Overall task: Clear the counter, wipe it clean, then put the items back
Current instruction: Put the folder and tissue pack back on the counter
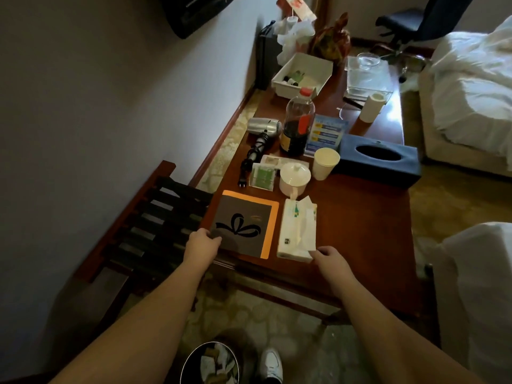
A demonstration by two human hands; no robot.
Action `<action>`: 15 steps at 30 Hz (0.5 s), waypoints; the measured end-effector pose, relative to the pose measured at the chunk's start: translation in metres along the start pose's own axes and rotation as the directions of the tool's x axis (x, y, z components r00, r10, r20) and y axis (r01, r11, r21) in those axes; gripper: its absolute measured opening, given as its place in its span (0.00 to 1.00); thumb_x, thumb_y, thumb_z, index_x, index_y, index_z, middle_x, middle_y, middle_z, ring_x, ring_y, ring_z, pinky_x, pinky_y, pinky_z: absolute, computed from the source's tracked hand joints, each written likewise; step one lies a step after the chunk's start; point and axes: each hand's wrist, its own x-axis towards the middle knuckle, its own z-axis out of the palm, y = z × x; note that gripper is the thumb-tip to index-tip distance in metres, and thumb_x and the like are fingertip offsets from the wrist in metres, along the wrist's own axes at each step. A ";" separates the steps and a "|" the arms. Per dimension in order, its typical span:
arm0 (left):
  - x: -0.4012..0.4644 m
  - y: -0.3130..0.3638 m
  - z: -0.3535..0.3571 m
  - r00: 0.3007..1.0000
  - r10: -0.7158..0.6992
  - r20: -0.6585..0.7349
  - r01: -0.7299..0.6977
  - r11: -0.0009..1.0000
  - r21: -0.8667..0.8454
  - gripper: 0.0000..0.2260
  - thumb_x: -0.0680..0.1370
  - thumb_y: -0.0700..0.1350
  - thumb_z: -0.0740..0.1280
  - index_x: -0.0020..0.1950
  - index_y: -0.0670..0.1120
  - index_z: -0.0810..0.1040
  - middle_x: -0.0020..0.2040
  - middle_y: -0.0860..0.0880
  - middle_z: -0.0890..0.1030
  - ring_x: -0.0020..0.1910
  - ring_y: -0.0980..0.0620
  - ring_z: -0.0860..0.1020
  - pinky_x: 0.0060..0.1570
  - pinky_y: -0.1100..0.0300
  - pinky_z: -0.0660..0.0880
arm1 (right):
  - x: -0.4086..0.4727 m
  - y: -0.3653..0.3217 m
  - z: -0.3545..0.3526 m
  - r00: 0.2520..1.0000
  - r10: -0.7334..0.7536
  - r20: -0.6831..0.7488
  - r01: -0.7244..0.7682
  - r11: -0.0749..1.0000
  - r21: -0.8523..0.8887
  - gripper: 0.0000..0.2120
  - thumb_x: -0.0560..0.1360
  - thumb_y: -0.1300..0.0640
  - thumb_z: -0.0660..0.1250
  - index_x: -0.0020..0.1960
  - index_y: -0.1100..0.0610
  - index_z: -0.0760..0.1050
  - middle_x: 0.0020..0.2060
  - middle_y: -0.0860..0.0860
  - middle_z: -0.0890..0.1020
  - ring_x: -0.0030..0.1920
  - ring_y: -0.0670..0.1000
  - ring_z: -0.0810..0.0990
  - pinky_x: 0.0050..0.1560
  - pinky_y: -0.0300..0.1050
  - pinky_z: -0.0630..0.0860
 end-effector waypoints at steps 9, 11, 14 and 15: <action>0.015 0.011 0.023 0.990 -0.082 -0.115 0.102 0.979 0.177 0.25 0.76 0.51 0.70 0.70 0.44 0.68 0.65 0.43 0.70 0.59 0.42 0.73 0.55 0.46 0.76 | 0.021 0.002 -0.001 0.996 0.037 0.079 -0.042 0.997 0.066 0.14 0.79 0.53 0.62 0.64 0.54 0.72 0.50 0.49 0.77 0.47 0.49 0.77 0.43 0.44 0.77; 0.017 0.012 0.024 0.986 -0.133 -0.096 0.145 0.981 0.130 0.28 0.75 0.50 0.72 0.70 0.43 0.67 0.65 0.42 0.70 0.60 0.41 0.73 0.56 0.45 0.76 | 0.020 0.000 -0.003 0.996 0.020 0.083 -0.026 0.997 0.072 0.10 0.80 0.54 0.61 0.60 0.53 0.73 0.47 0.49 0.78 0.46 0.49 0.77 0.46 0.47 0.78; 0.017 0.013 0.026 0.983 -0.170 -0.073 0.174 0.984 0.039 0.27 0.74 0.47 0.73 0.70 0.42 0.67 0.64 0.41 0.70 0.58 0.41 0.74 0.52 0.49 0.75 | 0.020 -0.003 -0.003 0.997 -0.008 0.079 -0.001 0.994 0.108 0.06 0.81 0.53 0.60 0.53 0.52 0.74 0.47 0.51 0.78 0.46 0.50 0.77 0.52 0.54 0.79; 0.015 0.014 0.026 0.983 -0.170 -0.065 0.171 0.985 0.017 0.26 0.75 0.46 0.72 0.70 0.42 0.68 0.64 0.42 0.70 0.58 0.41 0.74 0.50 0.50 0.75 | 0.021 -0.004 -0.003 0.997 -0.015 0.078 0.004 0.991 0.136 0.05 0.80 0.53 0.60 0.52 0.52 0.73 0.49 0.52 0.78 0.47 0.50 0.78 0.52 0.53 0.80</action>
